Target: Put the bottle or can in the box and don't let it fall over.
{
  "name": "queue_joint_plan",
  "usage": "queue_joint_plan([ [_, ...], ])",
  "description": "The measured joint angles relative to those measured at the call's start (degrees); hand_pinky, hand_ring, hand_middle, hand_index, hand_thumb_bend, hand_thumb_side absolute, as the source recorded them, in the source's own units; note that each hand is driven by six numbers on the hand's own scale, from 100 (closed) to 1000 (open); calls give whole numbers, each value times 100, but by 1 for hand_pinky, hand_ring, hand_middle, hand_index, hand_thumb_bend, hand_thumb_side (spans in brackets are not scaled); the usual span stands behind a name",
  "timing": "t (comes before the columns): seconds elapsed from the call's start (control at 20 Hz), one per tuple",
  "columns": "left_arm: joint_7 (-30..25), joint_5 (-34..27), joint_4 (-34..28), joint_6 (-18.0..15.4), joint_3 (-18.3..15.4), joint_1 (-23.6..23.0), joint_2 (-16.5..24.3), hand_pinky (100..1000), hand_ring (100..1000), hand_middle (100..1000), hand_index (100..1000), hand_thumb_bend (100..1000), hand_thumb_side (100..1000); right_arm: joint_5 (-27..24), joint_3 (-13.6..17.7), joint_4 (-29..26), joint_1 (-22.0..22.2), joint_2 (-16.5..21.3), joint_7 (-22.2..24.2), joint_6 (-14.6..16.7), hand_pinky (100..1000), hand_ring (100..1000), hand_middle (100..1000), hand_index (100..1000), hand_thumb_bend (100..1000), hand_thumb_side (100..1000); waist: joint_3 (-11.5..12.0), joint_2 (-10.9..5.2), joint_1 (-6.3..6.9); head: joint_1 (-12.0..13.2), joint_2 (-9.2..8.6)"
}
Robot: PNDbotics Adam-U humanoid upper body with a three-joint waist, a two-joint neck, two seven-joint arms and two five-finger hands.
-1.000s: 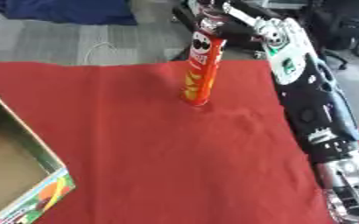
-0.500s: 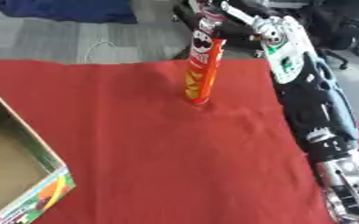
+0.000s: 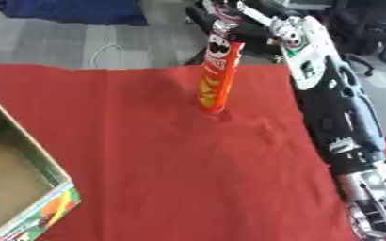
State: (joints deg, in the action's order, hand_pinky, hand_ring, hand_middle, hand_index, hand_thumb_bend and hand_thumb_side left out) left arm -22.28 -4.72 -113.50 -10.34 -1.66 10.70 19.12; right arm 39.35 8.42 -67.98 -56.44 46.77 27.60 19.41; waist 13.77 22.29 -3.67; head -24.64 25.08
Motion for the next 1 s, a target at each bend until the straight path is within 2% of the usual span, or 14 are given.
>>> queue_joint_plan([
  [0.4,2,3,0,-2,0,30,0,401,877,662,686,100,705,119,1,-3,-16,0,141,64,868,820,881,1000,100,1000,3,15,-6,-19,0],
  [0.6,2,19,0,-2,-1,32,0,402,876,662,686,100,707,188,1,-3,-23,-1,166,80,892,860,889,1000,100,1000,4,29,-8,-19,0],
  [1.0,10,23,0,-10,-2,32,-1,403,876,662,686,100,706,274,1,2,-22,-16,117,129,905,876,900,1000,100,1000,5,34,-8,-20,0],
])
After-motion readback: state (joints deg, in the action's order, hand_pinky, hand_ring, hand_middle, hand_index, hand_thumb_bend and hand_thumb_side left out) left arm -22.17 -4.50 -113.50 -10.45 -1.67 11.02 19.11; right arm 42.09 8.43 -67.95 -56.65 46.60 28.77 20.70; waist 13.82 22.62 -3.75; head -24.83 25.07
